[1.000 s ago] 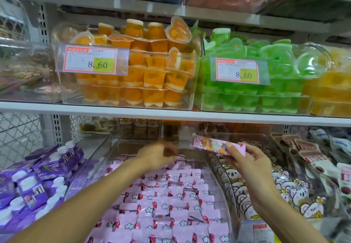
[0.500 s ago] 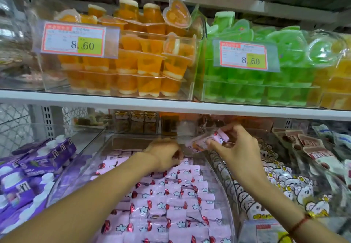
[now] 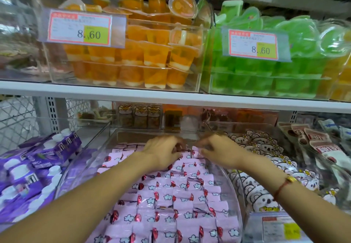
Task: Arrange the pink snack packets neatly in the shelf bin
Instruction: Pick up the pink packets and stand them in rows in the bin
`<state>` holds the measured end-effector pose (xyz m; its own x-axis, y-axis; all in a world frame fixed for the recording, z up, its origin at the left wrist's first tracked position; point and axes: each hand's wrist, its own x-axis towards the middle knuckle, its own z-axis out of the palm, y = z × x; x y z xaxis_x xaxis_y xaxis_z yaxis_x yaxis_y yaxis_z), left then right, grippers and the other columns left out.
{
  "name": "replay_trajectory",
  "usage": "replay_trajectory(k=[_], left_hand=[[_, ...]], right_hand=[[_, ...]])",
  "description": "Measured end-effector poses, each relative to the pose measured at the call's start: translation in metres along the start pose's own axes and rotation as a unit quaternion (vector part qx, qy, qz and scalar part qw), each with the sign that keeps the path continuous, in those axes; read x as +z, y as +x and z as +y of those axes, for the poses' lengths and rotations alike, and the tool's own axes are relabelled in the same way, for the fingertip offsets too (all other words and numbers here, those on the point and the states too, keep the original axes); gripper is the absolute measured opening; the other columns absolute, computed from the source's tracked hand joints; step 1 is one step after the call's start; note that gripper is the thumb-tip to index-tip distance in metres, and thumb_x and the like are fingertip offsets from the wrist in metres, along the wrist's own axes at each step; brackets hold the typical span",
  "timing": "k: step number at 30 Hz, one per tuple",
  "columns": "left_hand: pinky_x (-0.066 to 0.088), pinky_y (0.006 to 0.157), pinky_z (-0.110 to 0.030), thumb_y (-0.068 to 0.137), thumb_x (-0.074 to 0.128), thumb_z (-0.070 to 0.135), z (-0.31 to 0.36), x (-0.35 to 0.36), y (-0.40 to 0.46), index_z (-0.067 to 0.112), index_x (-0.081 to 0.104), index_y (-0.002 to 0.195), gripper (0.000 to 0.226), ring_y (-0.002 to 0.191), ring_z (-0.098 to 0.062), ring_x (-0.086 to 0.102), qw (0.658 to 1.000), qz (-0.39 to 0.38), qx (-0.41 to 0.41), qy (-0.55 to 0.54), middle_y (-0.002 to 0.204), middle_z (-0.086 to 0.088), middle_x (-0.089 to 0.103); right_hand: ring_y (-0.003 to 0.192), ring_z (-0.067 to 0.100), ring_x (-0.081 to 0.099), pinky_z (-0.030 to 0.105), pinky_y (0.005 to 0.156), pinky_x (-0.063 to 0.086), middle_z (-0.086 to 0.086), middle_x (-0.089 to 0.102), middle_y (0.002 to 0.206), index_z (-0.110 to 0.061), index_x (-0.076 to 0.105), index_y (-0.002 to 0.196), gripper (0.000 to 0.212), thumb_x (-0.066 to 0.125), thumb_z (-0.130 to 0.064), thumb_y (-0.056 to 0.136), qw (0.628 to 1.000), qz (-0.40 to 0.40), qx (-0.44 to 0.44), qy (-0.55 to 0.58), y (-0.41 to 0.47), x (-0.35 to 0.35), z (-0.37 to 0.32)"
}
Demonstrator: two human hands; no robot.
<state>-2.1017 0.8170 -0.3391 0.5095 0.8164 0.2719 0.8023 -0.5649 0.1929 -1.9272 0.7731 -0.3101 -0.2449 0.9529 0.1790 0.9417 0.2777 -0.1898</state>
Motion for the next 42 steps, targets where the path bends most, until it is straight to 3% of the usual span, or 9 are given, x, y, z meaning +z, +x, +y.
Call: replay_trajectory(k=[5, 8, 13, 17, 22, 27, 36, 40, 42], left_hand=[[0.043, 0.071, -0.021, 0.100, 0.037, 0.025, 0.010, -0.002, 0.000, 0.033, 0.038, 0.141, 0.041, 0.092, -0.011, 0.054, 0.996, -0.044, 0.067, -0.023, 0.115, 0.005, 0.057], [0.037, 0.105, -0.040, 0.100, 0.031, 0.028, 0.009, 0.000, 0.003, 0.032, 0.038, 0.142, 0.042, 0.131, -0.022, 0.039, 0.991, -0.093, 0.076, 0.063, 0.148, 0.004, 0.040], [0.026, 0.112, -0.043, 0.101, 0.027, 0.028, 0.017, 0.002, 0.002, 0.032, 0.034, 0.145, 0.044, 0.139, -0.025, 0.026, 0.978, -0.158, 0.047, 0.126, 0.154, 0.002, 0.030], [0.045, 0.091, -0.033, 0.100, 0.037, 0.024, 0.024, -0.026, -0.022, 0.032, 0.048, 0.134, 0.037, 0.120, -0.018, 0.050, 0.999, -0.016, 0.012, 0.045, 0.137, 0.004, 0.053], [0.042, 0.066, -0.023, 0.089, 0.058, 0.024, -0.001, -0.066, -0.112, 0.030, 0.058, 0.120, 0.032, 0.104, -0.013, 0.052, 0.957, 0.260, -0.018, 0.124, 0.117, 0.010, 0.057], [0.050, 0.074, -0.040, 0.087, 0.060, 0.028, -0.029, -0.059, -0.187, 0.023, 0.051, 0.128, 0.042, 0.105, -0.026, 0.059, 0.959, 0.188, -0.199, 0.074, 0.119, 0.001, 0.056], [0.044, 0.066, -0.032, 0.092, 0.055, 0.027, -0.020, -0.048, -0.198, 0.025, 0.069, 0.099, 0.016, 0.092, -0.028, 0.066, 0.943, 0.198, -0.263, -0.044, 0.089, 0.000, 0.073], [0.050, 0.069, -0.033, 0.089, 0.055, 0.036, -0.016, -0.044, -0.196, 0.031, 0.071, 0.094, 0.017, 0.086, -0.025, 0.067, 0.946, 0.184, -0.255, -0.082, 0.080, 0.004, 0.073], [0.050, 0.063, -0.029, 0.088, 0.054, 0.042, -0.019, -0.047, -0.192, 0.035, 0.070, 0.083, 0.018, 0.073, -0.015, 0.065, 0.944, 0.182, -0.253, -0.105, 0.066, 0.016, 0.067]], right_hand=[[0.114, 0.004, 0.044, 0.016, 0.096, 0.032, -0.014, 0.057, 0.119, -0.031, 0.063, 0.118, 0.032, 0.042, -0.026, 0.094, 0.983, 0.169, -0.069, 0.007, -0.068, 0.013, -0.011], [0.112, -0.004, 0.038, 0.003, 0.093, 0.021, -0.018, 0.061, 0.110, -0.030, 0.069, 0.108, 0.038, 0.037, -0.031, 0.088, 0.984, 0.144, -0.108, 0.014, -0.092, 0.020, -0.016], [0.116, -0.004, 0.028, -0.006, 0.088, 0.006, -0.016, 0.061, 0.109, -0.029, 0.069, 0.106, 0.044, 0.029, -0.030, 0.088, 0.984, 0.133, -0.115, -0.006, -0.097, 0.023, -0.018], [0.124, 0.006, 0.037, 0.013, 0.098, 0.018, -0.015, 0.059, 0.116, -0.032, 0.064, 0.114, 0.034, 0.034, -0.030, 0.097, 0.981, 0.137, -0.108, -0.080, -0.102, 0.015, -0.023], [0.096, 0.010, 0.057, 0.021, 0.078, 0.039, -0.013, 0.062, 0.103, -0.031, 0.062, 0.109, 0.036, 0.031, -0.043, 0.095, 0.977, 0.163, -0.135, 0.000, -0.121, 0.018, -0.064], [0.135, 0.002, 0.023, 0.021, 0.109, 0.020, -0.018, 0.028, 0.148, -0.044, 0.029, 0.141, 0.049, 0.020, -0.059, 0.095, 0.987, 0.045, -0.150, -0.019, -0.128, 0.042, -0.074], [0.096, -0.016, 0.042, 0.008, 0.075, 0.031, -0.024, 0.049, 0.118, -0.042, 0.062, 0.115, 0.038, 0.037, -0.058, 0.091, 0.991, 0.021, -0.119, 0.059, -0.125, 0.034, -0.066], [0.075, -0.006, 0.056, 0.021, 0.067, 0.044, -0.015, 0.065, 0.092, -0.028, 0.072, 0.075, 0.043, 0.040, -0.052, 0.089, 0.990, 0.025, -0.042, 0.136, -0.108, 0.021, -0.061], [0.075, 0.000, 0.060, 0.024, 0.066, 0.043, -0.009, 0.070, 0.096, -0.030, 0.072, 0.081, 0.034, 0.042, -0.040, 0.094, 0.990, 0.092, -0.006, 0.106, -0.085, 0.019, -0.059]])
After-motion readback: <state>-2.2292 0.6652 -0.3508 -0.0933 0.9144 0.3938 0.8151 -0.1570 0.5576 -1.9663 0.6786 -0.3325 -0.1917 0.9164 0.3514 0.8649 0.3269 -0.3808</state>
